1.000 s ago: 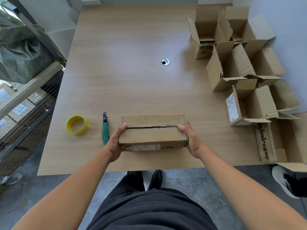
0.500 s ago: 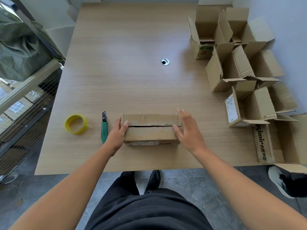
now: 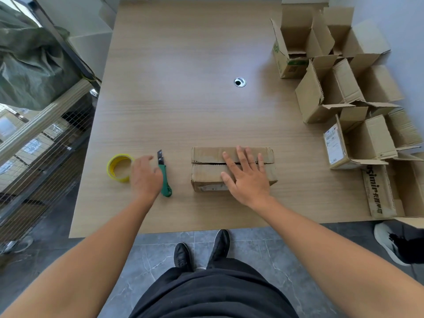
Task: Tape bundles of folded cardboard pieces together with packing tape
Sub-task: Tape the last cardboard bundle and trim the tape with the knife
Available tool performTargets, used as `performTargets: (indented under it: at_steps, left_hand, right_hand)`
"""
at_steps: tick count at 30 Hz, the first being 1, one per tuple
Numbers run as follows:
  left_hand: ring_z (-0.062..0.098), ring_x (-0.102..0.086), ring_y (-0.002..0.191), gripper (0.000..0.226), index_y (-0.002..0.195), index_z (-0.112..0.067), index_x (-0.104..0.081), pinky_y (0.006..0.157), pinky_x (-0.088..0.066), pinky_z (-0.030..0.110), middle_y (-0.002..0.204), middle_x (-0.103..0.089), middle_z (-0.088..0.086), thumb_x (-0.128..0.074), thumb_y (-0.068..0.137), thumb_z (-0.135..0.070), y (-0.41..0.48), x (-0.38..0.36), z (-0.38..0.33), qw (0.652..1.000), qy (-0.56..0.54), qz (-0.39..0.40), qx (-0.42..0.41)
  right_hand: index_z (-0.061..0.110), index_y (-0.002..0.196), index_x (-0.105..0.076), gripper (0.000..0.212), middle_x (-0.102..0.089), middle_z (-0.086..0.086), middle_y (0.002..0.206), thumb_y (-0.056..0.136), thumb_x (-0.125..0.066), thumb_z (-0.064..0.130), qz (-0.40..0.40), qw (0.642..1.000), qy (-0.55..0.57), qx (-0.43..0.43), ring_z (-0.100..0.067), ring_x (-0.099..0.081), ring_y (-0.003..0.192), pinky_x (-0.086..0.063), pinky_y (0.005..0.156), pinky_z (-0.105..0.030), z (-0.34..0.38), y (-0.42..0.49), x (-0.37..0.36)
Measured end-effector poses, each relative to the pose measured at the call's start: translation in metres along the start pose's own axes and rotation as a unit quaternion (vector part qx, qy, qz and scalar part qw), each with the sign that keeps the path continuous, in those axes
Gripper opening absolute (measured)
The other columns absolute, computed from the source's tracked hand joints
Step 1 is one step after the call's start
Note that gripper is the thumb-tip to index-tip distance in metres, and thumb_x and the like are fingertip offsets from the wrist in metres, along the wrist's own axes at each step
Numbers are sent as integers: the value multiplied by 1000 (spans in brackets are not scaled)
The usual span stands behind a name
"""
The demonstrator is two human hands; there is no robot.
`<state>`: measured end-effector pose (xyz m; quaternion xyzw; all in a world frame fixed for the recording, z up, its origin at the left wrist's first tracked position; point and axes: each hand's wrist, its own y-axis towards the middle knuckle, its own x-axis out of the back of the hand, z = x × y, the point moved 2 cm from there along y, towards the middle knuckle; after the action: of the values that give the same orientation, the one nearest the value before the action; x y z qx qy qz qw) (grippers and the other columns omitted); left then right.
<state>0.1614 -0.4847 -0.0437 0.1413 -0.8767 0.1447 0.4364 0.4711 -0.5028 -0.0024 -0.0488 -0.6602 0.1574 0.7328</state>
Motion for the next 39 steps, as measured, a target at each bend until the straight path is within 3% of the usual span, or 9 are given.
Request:
performTargets:
  at_steps: [3, 7, 11, 15, 20, 23, 26, 31, 39]
  left_hand:
    - [32, -7, 153, 61, 151, -5, -33, 125, -7, 44, 159, -31, 15, -53, 94, -18, 13, 17, 51, 986, 145, 70, 36]
    - [42, -44, 126, 43, 133, -8, -49, 107, -33, 49, 127, -57, 22, -60, 91, -11, 20, 27, 80, 977, 198, 80, -22]
    - [41, -55, 106, 16, 105, -8, -59, 96, -40, 48, 109, -63, 20, -61, 95, -21, 28, 42, 81, 945, 294, 91, -111]
    - [41, -59, 91, 21, 102, -6, -57, 75, -43, 46, 101, -63, 19, -61, 97, -26, 12, 41, 3, 963, 156, 75, -207]
    - [32, -58, 85, 25, 95, -14, -58, 75, -45, 43, 89, -64, 8, -50, 95, -37, -51, 11, -123, 878, 74, 63, -468]
    - [31, -59, 93, 20, 96, -14, -60, 83, -42, 42, 94, -65, 6, -58, 96, -34, -70, -18, -148, 867, 112, 70, -481]
    - [31, -59, 86, 18, 89, -13, -61, 80, -41, 42, 86, -63, 6, -66, 91, -30, -73, -33, -148, 867, 131, 33, -480]
    - [30, -56, 78, 17, 88, -13, -63, 76, -39, 40, 81, -60, 5, -60, 90, -29, -70, -43, -147, 856, 143, -17, -496]
    - [29, -56, 70, 23, 81, -11, -62, 71, -42, 39, 75, -59, 4, -61, 94, -29, -71, -43, -150, 860, 134, -31, -491]
  right_hand:
    - [54, 150, 24, 66, 35, 7, 162, 90, 9, 77, 15, 1000, -2, -3, -15, 36, 149, 23, 121, -48, 0, 1, 3]
    - [55, 148, 26, 67, 38, 7, 160, 88, 9, 79, 51, 999, -7, -6, -15, 39, 147, 20, 122, -49, -2, 2, 8]
    - [57, 149, 21, 65, 32, 9, 163, 93, -5, 77, 59, 998, 14, -6, -11, 37, 147, 23, 121, -44, -2, 2, 12]
    - [49, 159, -4, 69, 7, 10, 170, 100, -35, 65, 17, 994, 108, -2, -8, 19, 154, 19, 122, -39, -4, 1, 16]
    - [38, 154, -34, 70, -35, 3, 162, 93, -68, 43, -56, 935, 349, -21, -10, -12, 155, 7, 126, -38, -9, -7, 28]
    - [24, 139, -57, 51, -54, 4, 148, 91, -75, 24, -91, 897, 432, -6, -16, -30, 151, 5, 127, -44, -13, -10, 29]
    - [14, 120, -68, 32, -59, -2, 143, 90, -75, 11, -117, 897, 427, -4, -20, -38, 147, 0, 126, -42, -17, -8, 26]
    - [12, 95, -73, 10, -71, -5, 107, 86, -77, 14, -197, 916, 349, -4, -30, -58, 108, -40, 100, -42, -15, -1, 27]
    - [21, 93, -58, 10, -58, 9, 94, 101, -53, 20, -181, 949, 252, 60, -20, -50, 97, -22, 92, -37, -24, 3, 27]
